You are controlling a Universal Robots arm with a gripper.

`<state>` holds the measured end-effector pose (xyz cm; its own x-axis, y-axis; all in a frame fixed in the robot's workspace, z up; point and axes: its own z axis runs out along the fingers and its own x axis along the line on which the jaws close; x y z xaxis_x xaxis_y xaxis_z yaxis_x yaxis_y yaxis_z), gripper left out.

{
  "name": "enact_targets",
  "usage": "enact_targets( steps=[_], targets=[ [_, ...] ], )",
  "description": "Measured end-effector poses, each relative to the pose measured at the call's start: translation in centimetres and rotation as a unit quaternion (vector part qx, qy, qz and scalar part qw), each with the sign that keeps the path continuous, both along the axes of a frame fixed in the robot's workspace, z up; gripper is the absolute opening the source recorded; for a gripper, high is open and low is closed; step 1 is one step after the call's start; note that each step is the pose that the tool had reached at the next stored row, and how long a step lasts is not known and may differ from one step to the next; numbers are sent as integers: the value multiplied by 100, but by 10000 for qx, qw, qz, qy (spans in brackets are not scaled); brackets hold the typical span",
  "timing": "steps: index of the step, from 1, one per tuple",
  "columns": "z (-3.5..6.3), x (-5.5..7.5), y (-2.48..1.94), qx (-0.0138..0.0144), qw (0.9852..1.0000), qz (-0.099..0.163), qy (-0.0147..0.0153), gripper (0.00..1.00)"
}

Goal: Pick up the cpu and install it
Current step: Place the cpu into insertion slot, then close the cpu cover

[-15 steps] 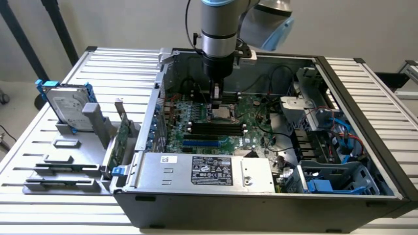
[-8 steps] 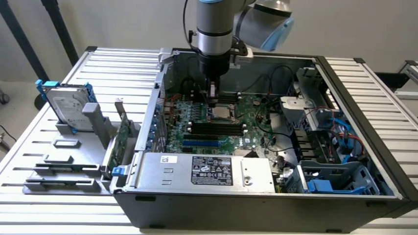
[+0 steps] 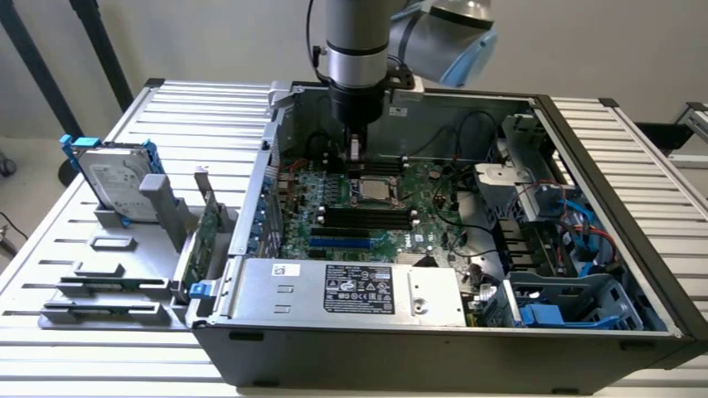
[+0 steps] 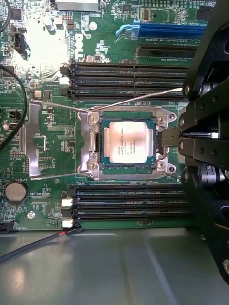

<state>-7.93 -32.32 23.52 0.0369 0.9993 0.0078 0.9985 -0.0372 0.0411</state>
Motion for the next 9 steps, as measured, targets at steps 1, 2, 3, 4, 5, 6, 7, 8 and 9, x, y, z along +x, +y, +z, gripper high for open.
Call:
enact_targets(
  steps=[1, 2, 3, 4, 5, 6, 7, 8, 9],
  targets=[
    [2, -4, -1, 0, 10000, 0, 0, 11],
    [1, -5, -1, 1, 10000, 1, 0, 11],
    [2, -6, -1, 0, 10000, 0, 2, 11],
    [2, -7, -1, 0, 10000, 0, 2, 11],
    [2, -6, -1, 0, 10000, 1, 2, 11],
    [2, -6, -1, 0, 10000, 0, 2, 11],
    [2, -6, -1, 0, 10000, 0, 2, 11],
    [2, -7, -1, 0, 10000, 0, 2, 11],
    [2, -6, -1, 0, 10000, 0, 2, 11]
  ],
)
